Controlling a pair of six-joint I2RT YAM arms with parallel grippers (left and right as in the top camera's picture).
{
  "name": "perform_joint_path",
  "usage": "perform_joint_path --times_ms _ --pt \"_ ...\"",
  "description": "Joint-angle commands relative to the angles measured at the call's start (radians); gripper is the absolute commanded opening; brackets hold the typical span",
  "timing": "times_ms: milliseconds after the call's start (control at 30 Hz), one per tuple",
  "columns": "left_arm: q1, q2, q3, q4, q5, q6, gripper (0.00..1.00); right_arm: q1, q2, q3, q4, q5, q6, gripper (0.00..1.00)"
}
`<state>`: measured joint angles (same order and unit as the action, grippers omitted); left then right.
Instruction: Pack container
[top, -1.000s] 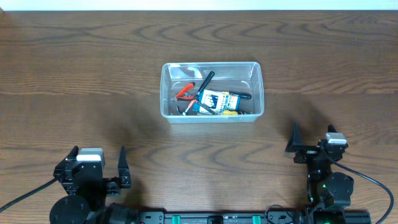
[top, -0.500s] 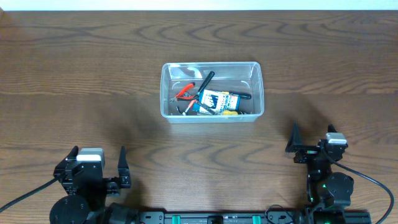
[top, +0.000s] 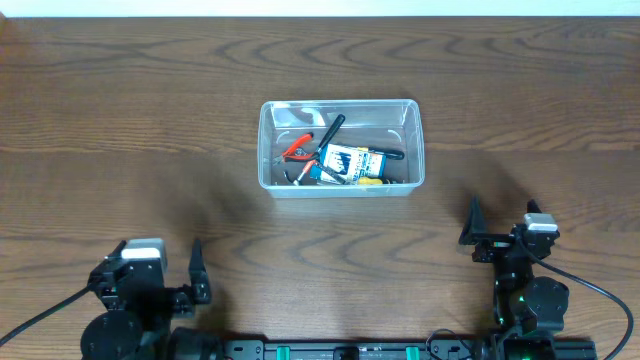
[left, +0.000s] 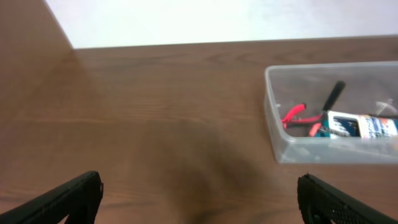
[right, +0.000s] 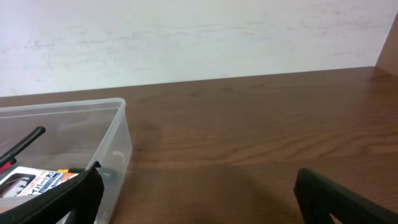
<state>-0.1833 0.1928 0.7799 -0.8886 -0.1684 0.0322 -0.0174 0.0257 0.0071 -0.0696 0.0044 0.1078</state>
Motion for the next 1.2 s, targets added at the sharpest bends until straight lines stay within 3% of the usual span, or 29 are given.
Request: perform_joint_path --times_ms 0,333,467,667,867,1167 --pt "0.110 -0.016 -0.067 0.081 0.156 -0.006 0.98 -0.011 -0.008 -0.002 -0.005 0.014 0.019 0.99" --pt "0.150 -0.191 -0.533 0.734 0.218 0.022 0.98 -0.011 -0.008 -0.002 -0.005 0.014 0.019 0.99" --pt "0.145 -0.191 -0.631 0.849 0.240 0.022 0.98 -0.011 -0.008 -0.002 -0.005 0.014 0.019 0.99" --pt "0.145 -0.191 -0.703 0.826 0.245 0.022 0.98 -0.011 -0.008 -0.001 -0.005 0.014 0.019 0.99" --pt "0.145 -0.191 -0.739 0.749 0.381 0.061 0.98 -0.011 -0.008 -0.001 -0.005 0.014 0.019 0.99" --pt "0.146 -0.190 -0.739 0.749 0.386 0.057 0.98 -0.011 -0.008 -0.002 -0.005 0.014 0.019 0.99"
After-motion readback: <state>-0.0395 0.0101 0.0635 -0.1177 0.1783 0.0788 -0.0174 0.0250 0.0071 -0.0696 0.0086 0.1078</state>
